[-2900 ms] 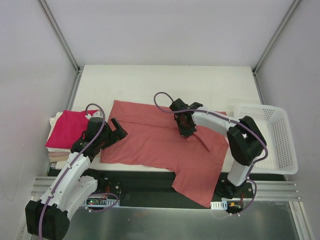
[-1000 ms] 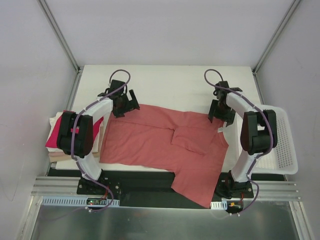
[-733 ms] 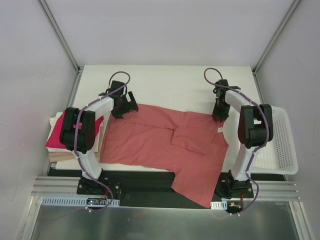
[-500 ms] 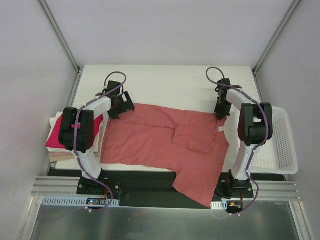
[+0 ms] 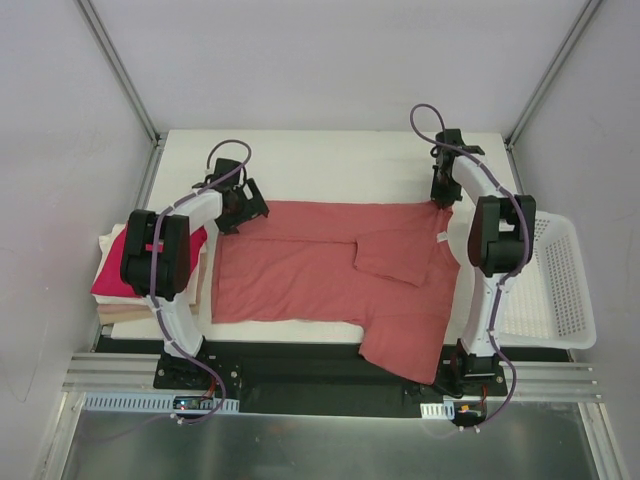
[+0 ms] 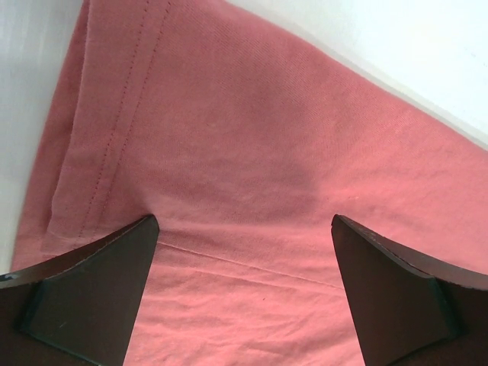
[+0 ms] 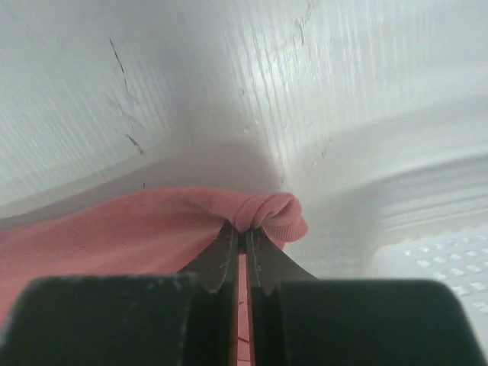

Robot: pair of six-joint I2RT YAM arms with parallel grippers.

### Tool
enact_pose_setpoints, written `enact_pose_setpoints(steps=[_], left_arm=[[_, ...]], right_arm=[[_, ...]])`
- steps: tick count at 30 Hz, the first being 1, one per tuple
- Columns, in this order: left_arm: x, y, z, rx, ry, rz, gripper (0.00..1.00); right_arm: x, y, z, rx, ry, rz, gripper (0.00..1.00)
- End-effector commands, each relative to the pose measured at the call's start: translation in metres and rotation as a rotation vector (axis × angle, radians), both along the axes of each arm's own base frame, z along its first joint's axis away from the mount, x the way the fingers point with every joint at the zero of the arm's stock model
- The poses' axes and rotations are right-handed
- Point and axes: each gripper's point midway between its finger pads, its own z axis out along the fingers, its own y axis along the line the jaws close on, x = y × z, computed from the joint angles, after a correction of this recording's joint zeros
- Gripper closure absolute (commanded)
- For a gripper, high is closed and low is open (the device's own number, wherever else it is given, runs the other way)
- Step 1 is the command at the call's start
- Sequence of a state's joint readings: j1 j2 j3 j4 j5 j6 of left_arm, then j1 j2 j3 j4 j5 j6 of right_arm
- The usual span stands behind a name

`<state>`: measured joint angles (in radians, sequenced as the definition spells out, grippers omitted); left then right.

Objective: Fold and stack the t-shirts
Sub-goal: Fold the tshirt

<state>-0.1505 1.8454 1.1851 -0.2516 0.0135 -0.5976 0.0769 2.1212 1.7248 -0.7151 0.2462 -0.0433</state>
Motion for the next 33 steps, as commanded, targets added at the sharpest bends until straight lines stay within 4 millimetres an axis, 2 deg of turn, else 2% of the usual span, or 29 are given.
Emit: enact_pose_setpoints(steps=[1, 3, 5, 7, 8, 9, 10, 11, 12, 14, 15, 16, 17, 18, 19, 20, 21, 22, 23, 24, 25, 26, 27, 28, 29, 30, 31, 32, 33], left_arm=[[0.009, 0.010, -0.017, 0.005, 0.041, 0.062, 0.00], [0.015, 0.008, -0.021, 0.001, 0.044, 0.063, 0.01], [0.029, 0.007, -0.015, -0.003, 0.022, 0.064, 0.01], [0.041, 0.005, -0.012, -0.007, 0.008, 0.067, 0.01], [0.046, 0.004, -0.010, -0.008, 0.001, 0.066, 0.01], [0.049, 0.004, -0.013, -0.005, 0.006, 0.066, 0.01], [0.058, 0.004, -0.008, -0.004, -0.014, 0.065, 0.01], [0.061, 0.003, -0.007, -0.006, -0.014, 0.062, 0.01], [0.063, 0.002, -0.008, -0.005, -0.012, 0.058, 0.01], [0.069, -0.007, 0.005, -0.048, -0.032, 0.020, 0.01], [0.072, -0.008, 0.016, -0.054, -0.054, 0.016, 0.00], [0.073, -0.008, 0.022, -0.054, -0.068, 0.010, 0.01], [0.073, -0.009, 0.032, -0.057, -0.085, 0.003, 0.01], [0.075, -0.010, 0.053, -0.065, -0.129, -0.006, 0.01], [0.074, -0.013, 0.065, -0.074, -0.153, -0.019, 0.01], [0.073, -0.015, 0.078, -0.090, -0.176, -0.033, 0.01], [0.069, -0.017, 0.102, -0.096, -0.224, -0.048, 0.01], [0.065, -0.023, 0.114, -0.102, -0.249, -0.070, 0.01], [0.058, -0.028, 0.142, -0.105, -0.308, -0.091, 0.01], [0.048, -0.029, 0.146, -0.093, -0.315, -0.111, 0.01], [0.036, -0.039, 0.155, -0.091, -0.330, -0.141, 0.01], [0.023, -0.041, 0.182, -0.090, -0.392, -0.154, 0.01], [0.005, -0.038, 0.172, -0.062, -0.365, -0.155, 0.01], [-0.009, -0.038, 0.176, -0.051, -0.373, -0.157, 0.01], [-0.032, -0.045, 0.197, -0.052, -0.428, -0.182, 0.01], [-0.053, -0.038, 0.176, -0.001, -0.392, -0.166, 0.01], [-0.072, -0.035, 0.168, 0.012, -0.366, -0.158, 0.01], [-0.104, -0.037, 0.158, -0.012, -0.355, -0.152, 0.01], [-0.120, -0.037, 0.149, -0.034, -0.339, -0.149, 0.01]], right_arm=[[0.015, -0.013, -0.001, -0.037, 0.022, 0.039, 0.99], [0.033, -0.012, -0.001, -0.037, 0.004, 0.053, 0.99], [0.047, -0.014, 0.003, -0.058, -0.018, 0.054, 1.00], [0.070, -0.015, 0.006, -0.069, -0.057, 0.070, 0.99], [0.077, -0.015, 0.005, -0.064, -0.067, 0.078, 0.99], [0.083, -0.014, -0.006, -0.063, -0.060, 0.091, 0.97], [0.097, -0.012, 0.005, -0.060, -0.105, 0.095, 0.95], [0.101, -0.012, 0.002, -0.056, -0.110, 0.095, 0.93], [0.106, -0.015, -0.004, -0.054, -0.114, 0.083, 0.90], [0.114, -0.011, -0.002, -0.016, -0.141, 0.085, 0.73], [0.117, -0.011, 0.004, 0.003, -0.162, 0.089, 0.66], [0.118, -0.007, 0.009, 0.022, -0.173, 0.099, 0.53], [0.120, -0.005, 0.025, 0.032, -0.204, 0.108, 0.50], [0.120, -0.001, 0.036, 0.048, -0.224, 0.122, 0.48], [0.116, 0.008, 0.041, 0.092, -0.228, 0.143, 0.45], [0.114, 0.013, 0.071, 0.114, -0.278, 0.160, 0.43], [0.110, 0.019, 0.086, 0.134, -0.298, 0.176, 0.40], [0.105, 0.027, 0.099, 0.163, -0.316, 0.198, 0.28], [0.094, 0.038, 0.126, 0.197, -0.352, 0.232, 0.15], [0.087, 0.044, 0.140, 0.211, -0.372, 0.252, 0.01], [0.079, 0.050, 0.154, 0.222, -0.391, 0.269, 0.03], [0.060, 0.057, 0.175, 0.225, -0.414, 0.286, 0.03], [0.050, 0.061, 0.187, 0.223, -0.431, 0.297, 0.03], [0.038, 0.062, 0.192, 0.210, -0.434, 0.298, 0.03], [0.016, 0.070, 0.224, 0.208, -0.496, 0.318, 0.03], [-0.003, 0.071, 0.206, 0.209, -0.447, 0.313, 0.03], [-0.028, 0.070, 0.233, 0.204, -0.514, 0.312, 0.03], [-0.041, 0.078, 0.238, 0.229, -0.541, 0.308, 0.03], [-0.064, 0.073, 0.200, 0.209, -0.465, 0.275, 0.03]])
